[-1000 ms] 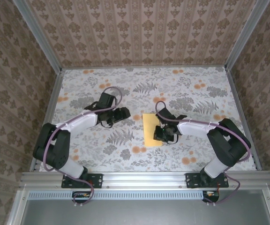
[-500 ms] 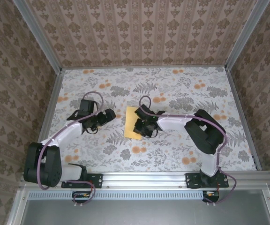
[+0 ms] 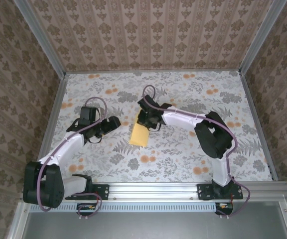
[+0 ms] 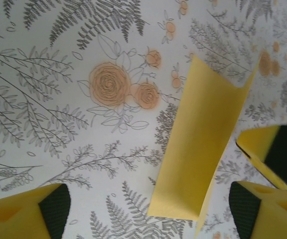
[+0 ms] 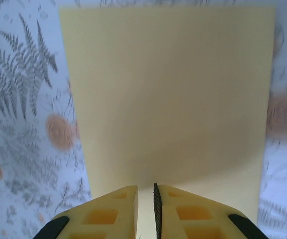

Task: Fold a paper plane with a square sheet of paper (pick it up from the middle)
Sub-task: Rotate the paper at the center of the table.

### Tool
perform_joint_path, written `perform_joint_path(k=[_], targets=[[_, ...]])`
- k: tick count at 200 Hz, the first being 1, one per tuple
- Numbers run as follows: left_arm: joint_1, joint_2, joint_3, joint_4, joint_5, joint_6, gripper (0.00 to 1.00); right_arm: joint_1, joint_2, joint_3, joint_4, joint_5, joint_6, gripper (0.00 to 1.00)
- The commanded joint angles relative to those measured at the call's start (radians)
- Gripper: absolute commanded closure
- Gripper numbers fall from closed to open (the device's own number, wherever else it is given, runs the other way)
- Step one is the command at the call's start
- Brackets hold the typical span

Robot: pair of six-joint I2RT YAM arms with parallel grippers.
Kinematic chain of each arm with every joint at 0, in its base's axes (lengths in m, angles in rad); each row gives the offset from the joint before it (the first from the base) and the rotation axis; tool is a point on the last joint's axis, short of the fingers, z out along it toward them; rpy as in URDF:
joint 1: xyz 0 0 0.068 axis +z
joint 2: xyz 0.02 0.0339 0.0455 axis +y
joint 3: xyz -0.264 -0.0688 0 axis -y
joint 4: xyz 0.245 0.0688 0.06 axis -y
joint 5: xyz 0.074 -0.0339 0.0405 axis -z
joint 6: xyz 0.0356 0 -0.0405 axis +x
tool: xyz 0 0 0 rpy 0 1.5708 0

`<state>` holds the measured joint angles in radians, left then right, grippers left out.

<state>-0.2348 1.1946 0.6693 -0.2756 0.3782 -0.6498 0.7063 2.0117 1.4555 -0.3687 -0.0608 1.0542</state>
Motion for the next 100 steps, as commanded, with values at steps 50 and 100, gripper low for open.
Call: perform_joint_path(k=[50,100], targets=[[-0.115,0.002,0.023,0.060,0.104,-0.014,0.32,-0.060,0.157,0.152,-0.123,0.001,-0.168,0.82],[-0.296,0.100,0.062,0.135,0.074,-0.059,0.43,-0.074,0.093,0.005,-0.129,0.094,-0.085,0.82]])
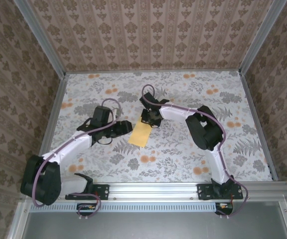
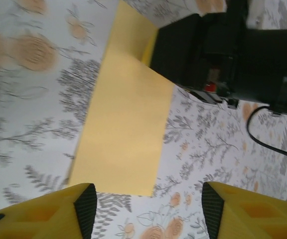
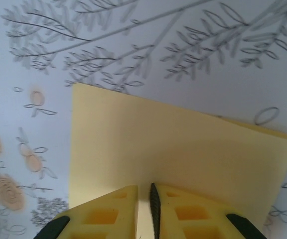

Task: Fold a paper plane with a square sheet of paper (pick it up from the middle)
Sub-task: Rotate the paper at the center of the table.

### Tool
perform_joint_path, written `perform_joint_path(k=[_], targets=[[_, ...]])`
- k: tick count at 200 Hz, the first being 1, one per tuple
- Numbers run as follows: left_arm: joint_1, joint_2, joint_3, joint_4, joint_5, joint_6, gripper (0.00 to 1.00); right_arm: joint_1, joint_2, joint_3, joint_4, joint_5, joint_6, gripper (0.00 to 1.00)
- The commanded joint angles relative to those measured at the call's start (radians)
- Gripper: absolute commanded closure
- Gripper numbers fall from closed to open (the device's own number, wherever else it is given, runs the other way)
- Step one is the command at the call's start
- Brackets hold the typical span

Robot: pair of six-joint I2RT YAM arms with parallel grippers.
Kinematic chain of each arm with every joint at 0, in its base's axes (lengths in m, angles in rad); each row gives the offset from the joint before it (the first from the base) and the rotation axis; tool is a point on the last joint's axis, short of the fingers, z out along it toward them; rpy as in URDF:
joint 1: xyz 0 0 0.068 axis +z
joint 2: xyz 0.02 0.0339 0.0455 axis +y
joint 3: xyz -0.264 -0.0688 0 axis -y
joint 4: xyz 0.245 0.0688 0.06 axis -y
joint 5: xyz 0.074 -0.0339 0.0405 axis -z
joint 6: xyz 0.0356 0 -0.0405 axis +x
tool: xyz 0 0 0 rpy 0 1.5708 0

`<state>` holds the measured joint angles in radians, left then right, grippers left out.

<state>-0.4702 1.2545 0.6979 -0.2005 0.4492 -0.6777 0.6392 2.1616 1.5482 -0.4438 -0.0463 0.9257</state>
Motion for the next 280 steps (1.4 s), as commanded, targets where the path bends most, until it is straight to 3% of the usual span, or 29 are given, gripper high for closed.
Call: perform_joint_path(k=[1,46,111,158,280], targets=[[-0.064,0.042,0.034,0.064,0.004,-0.033,0.43,-0.007,-0.060,-0.092,-0.053,0.082,0.046,0.82],[-0.169,0.138,0.049,0.147,0.005,-0.099,0.53,-0.010,-0.248,-0.304,0.034,0.151,0.129,0.82],[-0.235,0.285,0.073,0.217,-0.006,-0.169,0.77,-0.009,-0.408,-0.564,0.398,-0.066,0.064,0.89],[-0.239,0.371,0.077,0.242,-0.011,-0.199,0.86,0.015,-0.451,-0.714,0.538,-0.141,0.092,0.96],[-0.240,0.396,0.094,0.159,-0.013,-0.174,0.91,0.078,-0.420,-0.811,0.689,-0.159,0.153,0.96]])
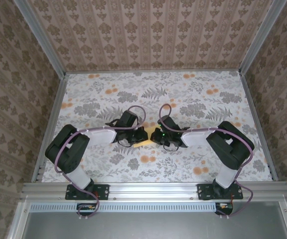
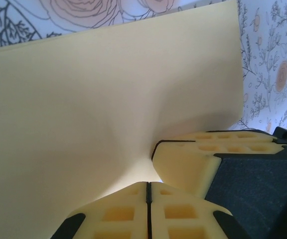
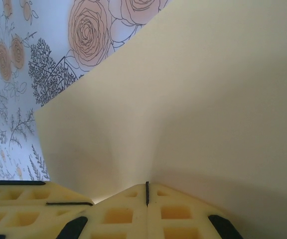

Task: Fold a paper plane with a square sheet of paper (pick it up from the middle)
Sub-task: Rotate the paper at the center of the table, then first fold in half a square sheet of paper at the center of the table.

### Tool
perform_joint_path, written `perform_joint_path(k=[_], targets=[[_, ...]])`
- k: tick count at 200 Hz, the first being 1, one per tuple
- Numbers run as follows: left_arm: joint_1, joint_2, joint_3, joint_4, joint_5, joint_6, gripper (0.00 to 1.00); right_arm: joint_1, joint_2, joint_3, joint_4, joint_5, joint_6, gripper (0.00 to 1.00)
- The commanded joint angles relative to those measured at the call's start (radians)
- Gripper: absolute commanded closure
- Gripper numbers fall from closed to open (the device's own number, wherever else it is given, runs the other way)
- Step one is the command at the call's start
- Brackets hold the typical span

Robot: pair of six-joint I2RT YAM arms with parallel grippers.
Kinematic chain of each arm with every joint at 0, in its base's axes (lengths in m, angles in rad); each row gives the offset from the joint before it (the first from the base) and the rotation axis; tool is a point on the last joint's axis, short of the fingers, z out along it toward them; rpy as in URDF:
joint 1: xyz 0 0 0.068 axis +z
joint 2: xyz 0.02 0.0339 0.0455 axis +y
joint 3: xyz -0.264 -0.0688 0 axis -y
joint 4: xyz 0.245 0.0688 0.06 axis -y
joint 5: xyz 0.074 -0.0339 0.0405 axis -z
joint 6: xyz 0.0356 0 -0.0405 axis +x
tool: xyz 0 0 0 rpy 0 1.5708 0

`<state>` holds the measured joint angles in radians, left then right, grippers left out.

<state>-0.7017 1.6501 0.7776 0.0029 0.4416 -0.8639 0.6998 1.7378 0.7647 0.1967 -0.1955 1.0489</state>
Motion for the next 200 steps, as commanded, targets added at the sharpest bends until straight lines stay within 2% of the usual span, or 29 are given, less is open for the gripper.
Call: perform_joint_path(k=[1,61,123,200], targets=[[-0.009,0.000,0.015,-0.045,-0.006,0.012,0.91,0.018,0.003,-0.028,0.049,-0.009,0.030,0.96],[-0.008,0.042,0.011,-0.052,0.024,0.006,0.94,0.031,-0.027,-0.074,0.125,0.005,0.033,0.96],[-0.008,0.055,0.006,-0.051,0.021,-0.004,0.95,0.051,-0.050,-0.095,0.127,0.001,0.048,0.96],[-0.009,0.003,0.005,-0.082,0.029,0.027,0.95,0.055,-0.006,-0.071,0.034,0.037,0.087,0.97]])
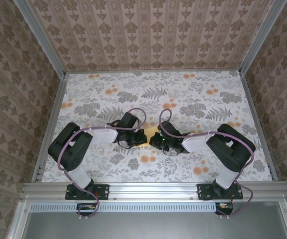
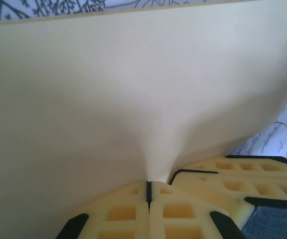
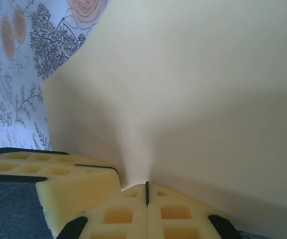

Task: Fold a paper plane with a square sheet of paper (pick it up from the middle)
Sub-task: First fold in half a square sheet of paper at the center of the table.

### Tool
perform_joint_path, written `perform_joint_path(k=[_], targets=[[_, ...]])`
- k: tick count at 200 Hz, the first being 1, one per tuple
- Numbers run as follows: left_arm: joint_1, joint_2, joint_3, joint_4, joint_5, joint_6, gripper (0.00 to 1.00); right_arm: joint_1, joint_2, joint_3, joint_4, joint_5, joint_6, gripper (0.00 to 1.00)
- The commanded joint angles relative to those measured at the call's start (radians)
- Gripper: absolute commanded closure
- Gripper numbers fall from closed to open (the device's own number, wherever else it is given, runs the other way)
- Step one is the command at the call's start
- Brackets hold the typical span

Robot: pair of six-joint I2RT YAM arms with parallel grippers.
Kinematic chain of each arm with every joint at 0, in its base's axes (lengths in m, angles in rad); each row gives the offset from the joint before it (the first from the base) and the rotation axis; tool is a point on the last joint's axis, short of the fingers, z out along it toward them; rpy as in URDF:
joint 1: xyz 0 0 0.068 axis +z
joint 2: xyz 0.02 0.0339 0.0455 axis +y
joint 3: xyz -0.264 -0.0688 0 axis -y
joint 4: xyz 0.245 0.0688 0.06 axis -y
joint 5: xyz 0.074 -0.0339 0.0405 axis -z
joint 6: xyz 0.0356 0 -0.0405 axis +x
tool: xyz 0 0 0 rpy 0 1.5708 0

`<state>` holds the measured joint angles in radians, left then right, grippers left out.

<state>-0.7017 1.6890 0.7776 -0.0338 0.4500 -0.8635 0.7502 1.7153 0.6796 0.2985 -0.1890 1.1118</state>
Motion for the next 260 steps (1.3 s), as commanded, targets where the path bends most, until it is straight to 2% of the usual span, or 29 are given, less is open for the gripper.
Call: perform_joint_path(k=[1,80,164,222,260], targets=[[-0.010,-0.037,0.005,-0.046,0.022,0.026,0.95,0.005,0.017,0.015,-0.070,0.031,0.024,0.97],[-0.013,0.002,0.007,-0.089,0.029,0.036,0.97,0.005,-0.006,0.022,0.023,-0.002,0.013,0.97],[0.003,0.028,0.010,-0.193,-0.029,0.016,1.00,-0.006,0.031,0.001,-0.019,0.044,0.033,0.97],[0.028,0.038,-0.030,-0.194,-0.030,0.004,1.00,-0.055,-0.022,-0.066,-0.062,0.069,-0.041,0.97],[0.036,0.042,-0.053,-0.180,-0.028,-0.002,1.00,-0.123,-0.060,-0.112,-0.077,0.077,-0.076,0.97]])
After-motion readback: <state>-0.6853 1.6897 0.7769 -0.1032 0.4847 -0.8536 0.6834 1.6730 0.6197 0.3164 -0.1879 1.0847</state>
